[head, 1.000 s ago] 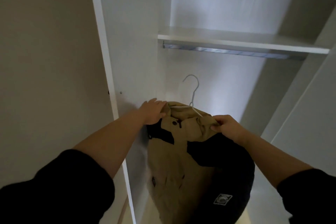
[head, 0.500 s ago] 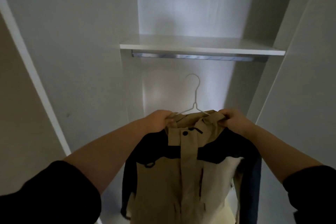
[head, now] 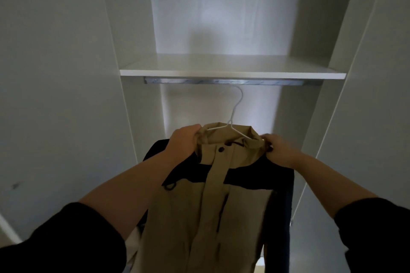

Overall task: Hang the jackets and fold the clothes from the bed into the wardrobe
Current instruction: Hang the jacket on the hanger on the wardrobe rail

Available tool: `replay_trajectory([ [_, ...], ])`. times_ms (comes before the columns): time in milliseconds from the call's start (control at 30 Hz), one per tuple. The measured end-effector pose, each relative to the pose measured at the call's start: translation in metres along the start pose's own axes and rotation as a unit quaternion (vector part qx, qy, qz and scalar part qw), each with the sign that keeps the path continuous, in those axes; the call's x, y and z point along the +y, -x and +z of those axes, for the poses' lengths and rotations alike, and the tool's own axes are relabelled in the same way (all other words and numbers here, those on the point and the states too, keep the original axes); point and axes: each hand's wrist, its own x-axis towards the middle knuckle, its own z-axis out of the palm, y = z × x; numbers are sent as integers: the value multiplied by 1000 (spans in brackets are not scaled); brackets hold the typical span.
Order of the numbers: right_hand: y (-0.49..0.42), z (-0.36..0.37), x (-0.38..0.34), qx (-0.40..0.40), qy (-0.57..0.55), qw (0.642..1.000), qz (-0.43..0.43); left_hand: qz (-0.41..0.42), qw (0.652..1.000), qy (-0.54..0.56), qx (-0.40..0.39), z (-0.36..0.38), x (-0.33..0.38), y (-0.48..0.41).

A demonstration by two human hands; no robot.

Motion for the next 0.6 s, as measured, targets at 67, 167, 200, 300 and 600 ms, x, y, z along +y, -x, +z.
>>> replay_trajectory([
  [67, -15, -6, -12, -40, -98, 994, -23, 3, 1000, 9, -4, 9, -7, -5],
  [167, -41, -9, -29, -144, -68, 984, -76, -3, 1000, 21, -17, 16, -16, -18],
  [200, -48, -8, -33, -168, -46, 982, -72, -15, 999, 20, -24, 18, -20, -23],
  [300, -68, -3, -38, -224, -103, 968, -41, -52, 998, -9, -31, 23, -33, -41],
  [600, -131, 65, -55, -115, -290, 945, 95, -258, 965, -38, -8, 2, -80, -59],
])
